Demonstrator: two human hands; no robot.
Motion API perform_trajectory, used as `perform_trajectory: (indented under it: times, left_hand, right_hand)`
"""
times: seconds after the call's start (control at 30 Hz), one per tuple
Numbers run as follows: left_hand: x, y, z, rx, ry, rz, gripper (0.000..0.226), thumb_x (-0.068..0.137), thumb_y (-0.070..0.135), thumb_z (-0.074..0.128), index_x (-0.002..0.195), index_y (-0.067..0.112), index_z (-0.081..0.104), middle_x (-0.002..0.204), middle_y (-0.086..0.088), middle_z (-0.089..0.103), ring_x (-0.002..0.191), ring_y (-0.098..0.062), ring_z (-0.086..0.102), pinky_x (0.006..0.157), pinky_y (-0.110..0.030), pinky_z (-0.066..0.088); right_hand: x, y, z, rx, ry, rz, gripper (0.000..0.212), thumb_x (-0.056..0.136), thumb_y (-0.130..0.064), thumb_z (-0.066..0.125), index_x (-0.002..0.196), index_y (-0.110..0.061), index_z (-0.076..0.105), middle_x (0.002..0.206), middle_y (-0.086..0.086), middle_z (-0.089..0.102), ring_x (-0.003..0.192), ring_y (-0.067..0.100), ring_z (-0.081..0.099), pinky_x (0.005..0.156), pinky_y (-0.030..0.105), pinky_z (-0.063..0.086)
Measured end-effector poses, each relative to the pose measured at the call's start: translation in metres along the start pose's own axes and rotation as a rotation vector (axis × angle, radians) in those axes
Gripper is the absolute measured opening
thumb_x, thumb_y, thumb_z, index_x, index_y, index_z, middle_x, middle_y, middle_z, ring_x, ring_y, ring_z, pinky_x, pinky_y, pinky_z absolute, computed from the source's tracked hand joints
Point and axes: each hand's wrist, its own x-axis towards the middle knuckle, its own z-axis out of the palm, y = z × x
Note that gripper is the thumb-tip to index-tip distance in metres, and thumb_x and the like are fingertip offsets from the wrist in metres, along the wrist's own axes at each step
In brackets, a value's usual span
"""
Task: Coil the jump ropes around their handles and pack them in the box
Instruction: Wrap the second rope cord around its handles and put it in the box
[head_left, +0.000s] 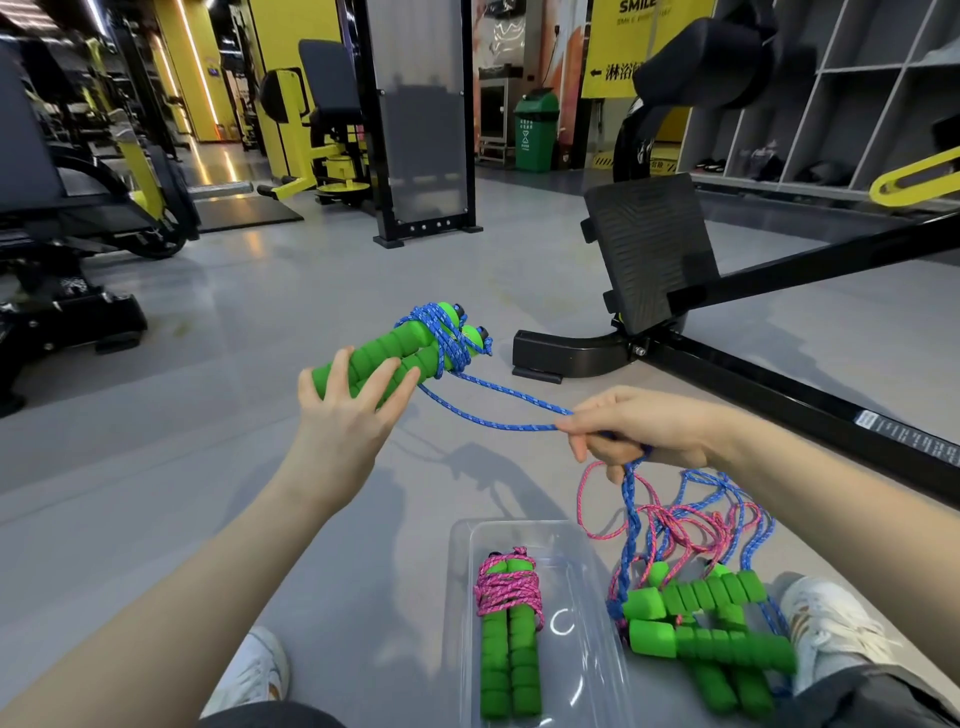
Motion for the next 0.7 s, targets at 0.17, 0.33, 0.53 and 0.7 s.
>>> perform_trajectory:
  times: [0.17, 0.33, 0.53, 0.7]
  left_hand:
    - [-0.007, 0.000, 0.004, -0.025, -0.018, 0.054, 0.077, 0.054, -0.006, 0.043, 0.128, 0.011, 0.043, 0.118, -0.014, 0.059, 0.102, -0.051, 0.053, 0.070, -0.052, 0.041]
    - [-0.007, -0.003, 0.006, -0.045, -0.056, 0.058, 0.079, 0.051, -0.006, 0.044, 0.128, 0.011, 0.042, 0.118, -0.015, 0.058, 0.100, -0.051, 0.054, 0.069, -0.052, 0.043]
    - [-0.015, 0.008, 0.002, -0.019, -0.007, 0.351, 0.064, 0.071, -0.001, 0.030, 0.132, 0.011, 0.043, 0.125, -0.013, 0.052, 0.102, -0.051, 0.055, 0.071, -0.056, 0.046]
    - [-0.014, 0.041, -0.016, -0.115, 0.214, 0.587, 0.042, 0.099, 0.005, 0.026, 0.135, 0.015, 0.044, 0.129, -0.010, 0.052, 0.106, -0.048, 0.056, 0.077, -0.058, 0.047]
  right_hand:
    - [-0.013, -0.012, -0.013, -0.272, 0.050, 0.025, 0.037, 0.091, -0.012, 0.050, 0.059, 0.003, 0.061, 0.047, 0.009, 0.055, 0.050, 0.021, 0.052, 0.060, 0.018, 0.046]
    - [-0.020, -0.025, -0.022, -0.350, 0.083, -0.026, 0.036, 0.096, -0.024, 0.050, 0.066, -0.006, 0.056, 0.038, 0.004, 0.044, 0.036, 0.014, 0.036, 0.067, 0.035, 0.055]
    - [-0.027, -0.036, -0.035, -0.422, 0.358, -0.276, 0.032, 0.090, -0.032, 0.058, 0.079, -0.003, 0.067, 0.054, 0.006, 0.053, 0.044, 0.014, 0.046, 0.060, 0.022, 0.051]
    - [-0.025, -0.033, -0.042, -0.421, 0.471, -0.428, 0.026, 0.087, -0.035, 0.062, 0.077, -0.012, 0.071, 0.067, 0.016, 0.053, 0.059, 0.014, 0.043, 0.055, 0.024, 0.038]
